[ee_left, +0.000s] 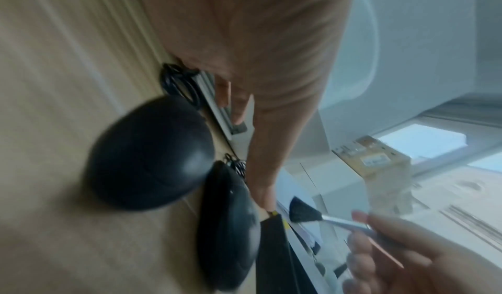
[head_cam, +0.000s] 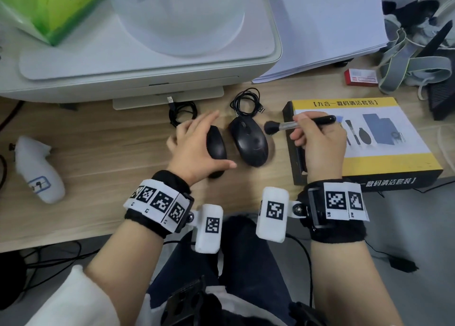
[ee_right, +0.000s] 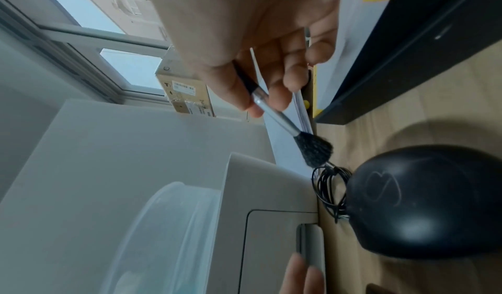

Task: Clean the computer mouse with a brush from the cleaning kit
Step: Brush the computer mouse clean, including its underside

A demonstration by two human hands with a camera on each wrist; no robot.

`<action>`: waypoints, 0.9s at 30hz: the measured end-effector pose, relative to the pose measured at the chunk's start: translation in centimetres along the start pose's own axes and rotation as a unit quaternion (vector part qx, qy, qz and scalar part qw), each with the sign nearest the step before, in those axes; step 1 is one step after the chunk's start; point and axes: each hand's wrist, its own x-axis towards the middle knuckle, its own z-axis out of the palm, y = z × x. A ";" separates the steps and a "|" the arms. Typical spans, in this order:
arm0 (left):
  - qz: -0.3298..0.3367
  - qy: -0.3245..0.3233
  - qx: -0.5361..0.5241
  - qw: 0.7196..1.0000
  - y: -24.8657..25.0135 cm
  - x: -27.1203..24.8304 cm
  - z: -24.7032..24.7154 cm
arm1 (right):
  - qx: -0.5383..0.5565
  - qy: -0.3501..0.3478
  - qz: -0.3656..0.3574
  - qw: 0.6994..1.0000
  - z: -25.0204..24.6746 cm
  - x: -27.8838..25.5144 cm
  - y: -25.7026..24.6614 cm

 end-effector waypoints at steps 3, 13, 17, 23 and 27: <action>0.039 -0.024 0.058 0.997 2.1 1.0 1.3 | -0.003 -0.001 0.001 1.000 -0.6 0.6 0.3; 0.038 -0.040 0.194 0.979 4.6 3.6 6.0 | -0.049 -0.046 0.001 0.998 -1.4 1.2 0.9; 0.052 -0.051 0.193 0.978 4.0 3.6 5.4 | -0.056 -0.065 -0.007 0.996 -1.5 1.1 0.8; 0.073 -0.070 0.203 0.974 2.9 3.3 4.3 | -0.059 -0.084 -0.021 0.994 -0.8 0.8 0.8; 0.070 -0.059 0.219 0.971 2.1 2.9 3.8 | -0.069 -0.142 -0.033 0.987 -0.3 0.4 1.0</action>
